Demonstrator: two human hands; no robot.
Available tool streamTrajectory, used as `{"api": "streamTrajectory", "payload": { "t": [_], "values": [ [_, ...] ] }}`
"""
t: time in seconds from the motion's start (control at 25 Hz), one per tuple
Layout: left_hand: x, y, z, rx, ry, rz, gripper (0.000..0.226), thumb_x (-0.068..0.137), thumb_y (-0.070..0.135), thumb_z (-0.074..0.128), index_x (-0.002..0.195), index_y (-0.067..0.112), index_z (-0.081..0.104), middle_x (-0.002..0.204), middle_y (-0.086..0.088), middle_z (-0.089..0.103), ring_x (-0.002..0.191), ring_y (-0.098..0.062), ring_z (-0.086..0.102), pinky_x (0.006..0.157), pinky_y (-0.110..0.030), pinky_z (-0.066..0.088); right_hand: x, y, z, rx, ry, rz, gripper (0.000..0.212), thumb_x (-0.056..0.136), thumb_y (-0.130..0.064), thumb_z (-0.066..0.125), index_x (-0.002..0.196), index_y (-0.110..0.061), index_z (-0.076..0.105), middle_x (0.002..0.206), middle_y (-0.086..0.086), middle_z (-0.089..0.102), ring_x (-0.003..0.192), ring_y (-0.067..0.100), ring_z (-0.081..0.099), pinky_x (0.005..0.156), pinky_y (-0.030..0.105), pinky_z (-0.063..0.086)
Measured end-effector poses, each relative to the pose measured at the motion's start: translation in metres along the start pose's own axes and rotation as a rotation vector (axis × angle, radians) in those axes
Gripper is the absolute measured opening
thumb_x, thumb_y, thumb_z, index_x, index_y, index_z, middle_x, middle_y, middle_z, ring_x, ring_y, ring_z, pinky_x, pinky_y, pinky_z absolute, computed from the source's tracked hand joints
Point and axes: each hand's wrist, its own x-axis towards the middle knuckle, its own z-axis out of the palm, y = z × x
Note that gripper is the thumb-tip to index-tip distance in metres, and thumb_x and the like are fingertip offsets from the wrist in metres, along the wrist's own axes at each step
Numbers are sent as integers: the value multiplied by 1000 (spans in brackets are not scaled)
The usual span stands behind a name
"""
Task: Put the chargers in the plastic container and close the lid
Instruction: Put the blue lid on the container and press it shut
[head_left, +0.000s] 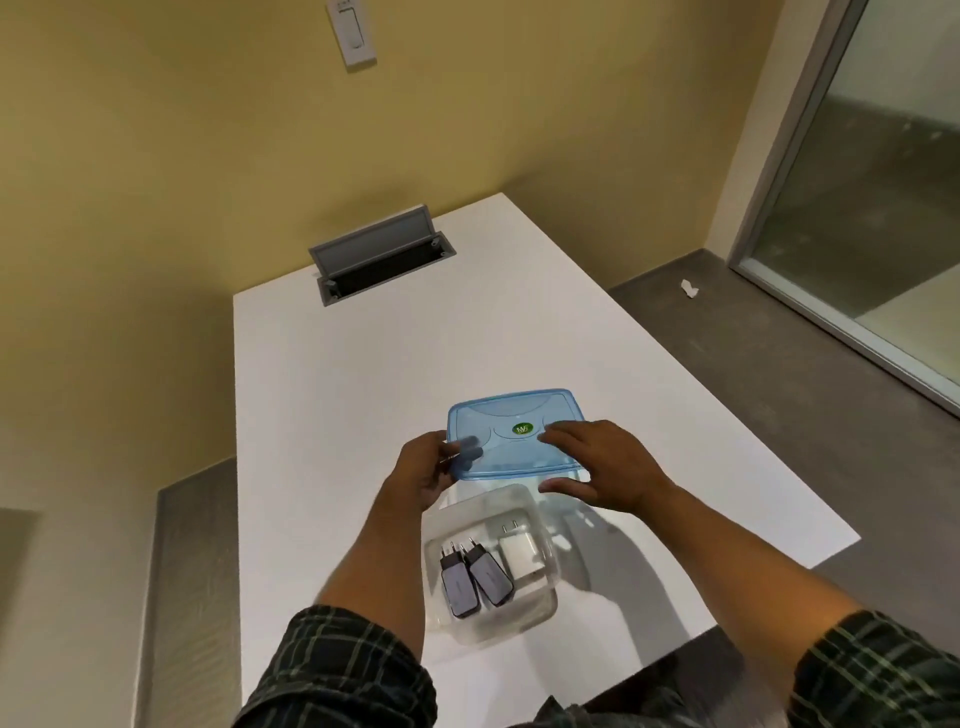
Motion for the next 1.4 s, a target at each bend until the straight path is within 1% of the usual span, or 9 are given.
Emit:
{"api": "streamTrajectory", "payload": {
  "t": [0.08,0.16,0.2,0.4,0.56,0.8,1.08,1.28,1.4],
  "values": [
    [-14,-1,-23,-8,3,-20,22,98,8,50,107,-6,64,84,-17,77,78,-27,74,53,-26,59,-2,-14,2,201,39,387,54,93,-64,51,138,-34,48,130,-14,58,108,8,59,89,33,49],
    [-26,-3,-42,12,26,-44,24,98,14,54,109,-5,65,83,-16,78,81,-27,73,56,-27,60,0,-21,5,547,-2,752,55,94,-65,47,140,-37,42,118,-14,63,93,6,65,83,33,51],
    [-32,-5,-52,23,40,-49,21,98,13,54,109,-1,65,86,-17,77,81,-27,73,56,-27,60,3,-24,8,738,-27,825,55,94,-62,51,140,-33,45,111,-8,69,84,8,69,78,31,54],
    [-54,-27,-93,232,55,-20,32,93,0,61,123,10,63,101,-19,73,84,-31,73,63,-30,61,14,-40,18,932,-197,696,43,90,-28,74,129,-15,62,66,3,68,53,12,59,57,23,52],
    [-62,-43,-119,530,149,1,38,80,19,82,113,2,72,103,-24,73,72,-26,69,68,-31,62,15,-45,26,931,-299,658,51,81,-27,82,127,-15,63,69,12,69,54,14,60,58,26,53],
    [-66,-64,-131,831,150,20,37,72,28,88,95,2,76,85,-21,77,61,-22,68,61,-29,53,-10,-54,41,842,-380,642,61,69,-34,91,124,-24,64,69,1,69,64,11,68,62,33,61],
    [-54,-78,-131,965,154,26,55,69,30,89,115,9,71,80,-6,74,51,-11,65,41,-14,44,-19,-49,45,671,-394,577,65,72,-45,86,129,-25,62,68,-6,68,60,-1,61,61,20,46],
    [-44,-78,-131,1141,129,47,65,71,41,85,123,7,67,104,-10,73,60,-10,67,46,-15,46,-16,-49,49,572,-420,506,73,79,-47,80,142,-31,48,75,-3,68,72,8,65,66,20,48],
    [-45,-76,-127,1302,121,108,76,73,48,80,138,14,57,120,-11,70,94,-22,69,75,-32,57,-12,-48,50,502,-482,444,74,84,-49,73,149,-37,40,86,-2,64,84,11,62,72,22,44]
  ]
}}
